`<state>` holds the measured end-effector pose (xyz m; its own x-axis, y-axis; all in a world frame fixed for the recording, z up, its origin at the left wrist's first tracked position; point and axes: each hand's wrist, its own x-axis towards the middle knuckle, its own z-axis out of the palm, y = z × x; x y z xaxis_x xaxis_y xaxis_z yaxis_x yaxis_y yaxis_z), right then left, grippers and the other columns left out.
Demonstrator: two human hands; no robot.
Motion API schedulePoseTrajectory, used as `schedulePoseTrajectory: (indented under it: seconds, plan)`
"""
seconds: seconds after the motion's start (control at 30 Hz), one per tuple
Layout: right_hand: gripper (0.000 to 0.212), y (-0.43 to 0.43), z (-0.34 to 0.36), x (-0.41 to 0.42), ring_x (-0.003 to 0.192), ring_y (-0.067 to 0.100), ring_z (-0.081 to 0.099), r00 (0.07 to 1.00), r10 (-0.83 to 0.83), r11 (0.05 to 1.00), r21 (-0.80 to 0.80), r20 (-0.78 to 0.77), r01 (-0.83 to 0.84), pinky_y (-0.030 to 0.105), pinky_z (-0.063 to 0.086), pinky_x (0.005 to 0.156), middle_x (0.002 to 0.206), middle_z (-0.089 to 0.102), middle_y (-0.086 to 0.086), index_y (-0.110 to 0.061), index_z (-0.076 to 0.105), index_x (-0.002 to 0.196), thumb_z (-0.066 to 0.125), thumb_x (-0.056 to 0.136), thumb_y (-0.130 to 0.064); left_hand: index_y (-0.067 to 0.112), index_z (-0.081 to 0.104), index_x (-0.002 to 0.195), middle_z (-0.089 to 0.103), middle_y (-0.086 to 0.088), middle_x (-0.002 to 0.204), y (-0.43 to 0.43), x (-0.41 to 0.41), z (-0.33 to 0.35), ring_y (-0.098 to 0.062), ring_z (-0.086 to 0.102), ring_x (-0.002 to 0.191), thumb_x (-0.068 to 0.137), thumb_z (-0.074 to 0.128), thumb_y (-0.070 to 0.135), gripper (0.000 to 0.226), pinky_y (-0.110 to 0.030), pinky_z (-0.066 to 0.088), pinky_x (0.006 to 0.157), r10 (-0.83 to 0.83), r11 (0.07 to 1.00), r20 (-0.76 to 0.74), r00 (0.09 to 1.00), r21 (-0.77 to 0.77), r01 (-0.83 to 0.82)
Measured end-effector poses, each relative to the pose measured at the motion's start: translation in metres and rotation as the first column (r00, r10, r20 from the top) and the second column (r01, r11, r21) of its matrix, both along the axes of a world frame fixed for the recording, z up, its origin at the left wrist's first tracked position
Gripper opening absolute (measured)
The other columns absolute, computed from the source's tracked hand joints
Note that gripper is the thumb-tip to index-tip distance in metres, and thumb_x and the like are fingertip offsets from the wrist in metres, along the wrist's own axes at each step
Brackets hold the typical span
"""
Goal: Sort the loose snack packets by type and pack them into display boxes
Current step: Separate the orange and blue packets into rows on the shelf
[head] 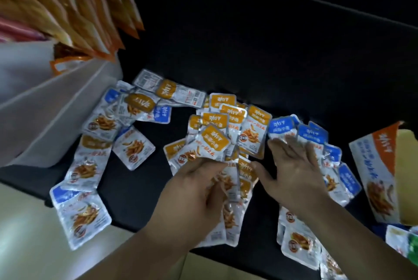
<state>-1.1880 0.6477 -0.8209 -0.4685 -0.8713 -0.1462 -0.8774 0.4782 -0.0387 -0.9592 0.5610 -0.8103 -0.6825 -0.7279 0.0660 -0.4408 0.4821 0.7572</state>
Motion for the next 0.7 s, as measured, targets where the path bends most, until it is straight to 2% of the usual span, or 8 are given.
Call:
schedulePoseTrajectory:
  seconds: [0.13,0.23,0.3,0.37,0.47,0.57,0.63,0.7]
  plan:
    - [0.077,-0.015,0.005,0.015,0.151,0.027,0.034,0.993,-0.008,0.989,-0.143,0.115,0.024,0.058,0.019,0.125,0.152,0.053,0.004,-0.019,0.055,0.146,0.035,0.091,-0.069,0.042,0.059,0.128,0.061,0.022,0.124,-0.011,0.011,0.001,-0.002,0.061,0.111,0.094,0.059,0.03,0.036,-0.027,0.057,0.087,0.01,1.0,-0.022,1.0,-0.014,-0.011]
    - [0.064,-0.027,0.017,0.043,0.145,0.03,0.044,0.972,0.136,0.952,-0.296,0.193,-0.075,0.062,0.036,0.116,0.148,0.056,0.006,-0.018,0.062,0.14,0.044,0.094,-0.058,0.045,0.057,0.131,0.055,0.028,0.127,-0.014,0.032,0.007,0.002,0.058,0.113,0.098,0.057,0.034,0.035,-0.019,0.054,0.089,0.016,0.999,-0.037,0.999,0.05,-0.014]
    - [0.057,-0.035,0.028,0.066,0.145,0.023,0.044,0.942,0.229,0.927,-0.349,0.245,-0.135,0.055,0.043,0.113,0.152,0.052,-0.002,-0.022,0.061,0.141,0.045,0.098,-0.057,0.039,0.065,0.126,0.058,0.025,0.123,-0.013,0.054,0.007,0.0,0.061,0.108,0.096,0.058,0.033,0.031,-0.022,0.056,0.086,0.07,0.996,-0.038,0.997,0.051,-0.068]
    - [0.059,-0.048,0.045,0.091,0.146,0.007,0.037,0.898,0.258,0.948,-0.272,0.357,-0.164,0.041,0.047,0.111,0.158,0.037,-0.021,-0.037,0.053,0.146,0.038,0.098,-0.068,0.035,0.07,0.118,0.063,0.023,0.12,-0.012,0.083,0.004,0.001,0.064,0.108,0.092,0.062,0.032,0.027,-0.021,0.055,0.085,0.156,0.988,-0.047,0.987,0.014,-0.156]
    - [0.066,-0.07,0.062,0.127,0.146,-0.007,0.022,0.794,0.283,0.947,-0.028,0.539,-0.319,0.028,0.039,0.114,0.156,0.014,-0.041,-0.053,0.033,0.15,0.032,0.088,-0.075,0.031,0.076,0.106,0.065,0.02,0.115,-0.009,0.135,-0.002,0.005,0.063,0.103,0.086,0.07,0.025,0.022,-0.009,0.049,0.085,0.339,0.933,-0.046,0.94,-0.114,-0.342]
    - [0.062,-0.093,0.06,0.157,0.153,-0.002,0.012,0.75,0.328,0.899,0.055,0.574,-0.435,0.029,0.03,0.121,0.164,0.003,-0.033,-0.05,0.025,0.155,0.045,0.098,-0.064,0.031,0.066,0.094,0.058,0.019,0.105,-0.013,0.18,-0.009,0.001,0.06,0.09,0.08,0.078,0.027,0.019,-0.009,0.044,0.076,0.618,0.777,-0.015,0.786,-0.141,-0.614]
    - [0.066,-0.111,0.055,0.171,0.157,0.005,-0.001,0.757,0.356,0.885,0.062,0.548,-0.461,0.033,0.022,0.126,0.168,-0.003,-0.024,-0.045,0.022,0.158,0.048,0.1,-0.06,0.032,0.056,0.093,0.058,0.016,0.104,-0.021,0.195,-0.011,-0.004,0.062,0.086,0.078,0.086,0.043,0.035,-0.023,0.051,0.071,0.81,0.561,0.134,0.572,0.111,-0.82]
    - [0.07,-0.13,0.045,0.182,0.157,0.01,-0.013,0.773,0.432,0.849,0.081,0.465,-0.523,0.036,0.012,0.128,0.17,-0.012,-0.015,-0.038,0.017,0.161,0.047,0.101,-0.058,0.031,0.055,0.099,0.066,0.008,0.104,-0.029,0.196,-0.011,-0.012,0.069,0.084,0.07,0.09,0.049,0.05,-0.038,0.059,0.072,0.839,0.297,0.325,0.437,0.398,-0.868]
